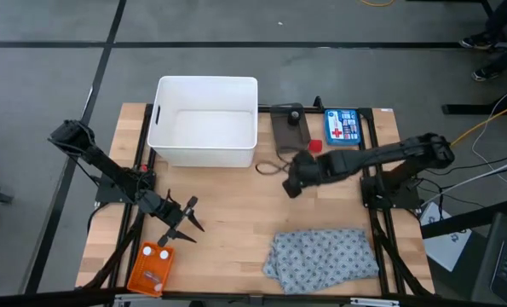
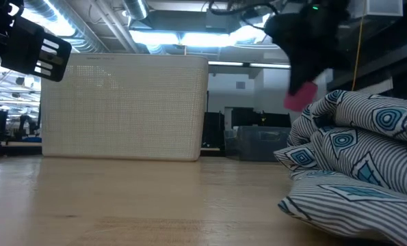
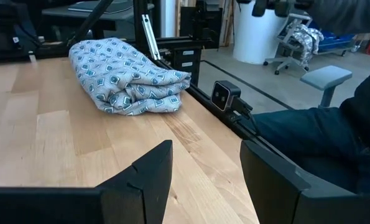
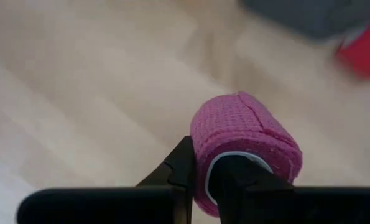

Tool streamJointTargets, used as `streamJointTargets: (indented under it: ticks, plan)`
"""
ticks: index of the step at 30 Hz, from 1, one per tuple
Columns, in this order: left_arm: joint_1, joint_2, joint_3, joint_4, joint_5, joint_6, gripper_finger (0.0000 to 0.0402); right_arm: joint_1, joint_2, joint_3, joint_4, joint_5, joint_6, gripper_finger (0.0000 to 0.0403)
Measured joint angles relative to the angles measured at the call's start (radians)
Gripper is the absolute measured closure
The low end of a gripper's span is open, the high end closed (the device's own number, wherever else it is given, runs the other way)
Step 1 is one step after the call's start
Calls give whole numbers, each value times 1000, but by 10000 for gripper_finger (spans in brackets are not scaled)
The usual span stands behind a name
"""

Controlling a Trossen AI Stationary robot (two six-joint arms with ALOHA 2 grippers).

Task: Pick & place medical supplies in basket/bin
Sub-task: Put the pink bandage into the black bin

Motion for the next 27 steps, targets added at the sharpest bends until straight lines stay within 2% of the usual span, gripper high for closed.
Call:
streamJointTargets:
  ticks: [7, 10, 19, 27]
  plan:
    - [0, 0, 0, 0, 0, 0, 215, -184, -1, 162, -7, 43, -231, 364]
    - [0, 0, 0, 0, -2, 0, 215, -267, -1, 181, -6, 40, -281, 364]
    - [0, 0, 0, 0, -4, 7, 215, -549, 44, 132, 61, -91, -404, 365]
    - [0, 0, 0, 0, -4, 17, 215, -654, 201, 131, 181, -198, -493, 365]
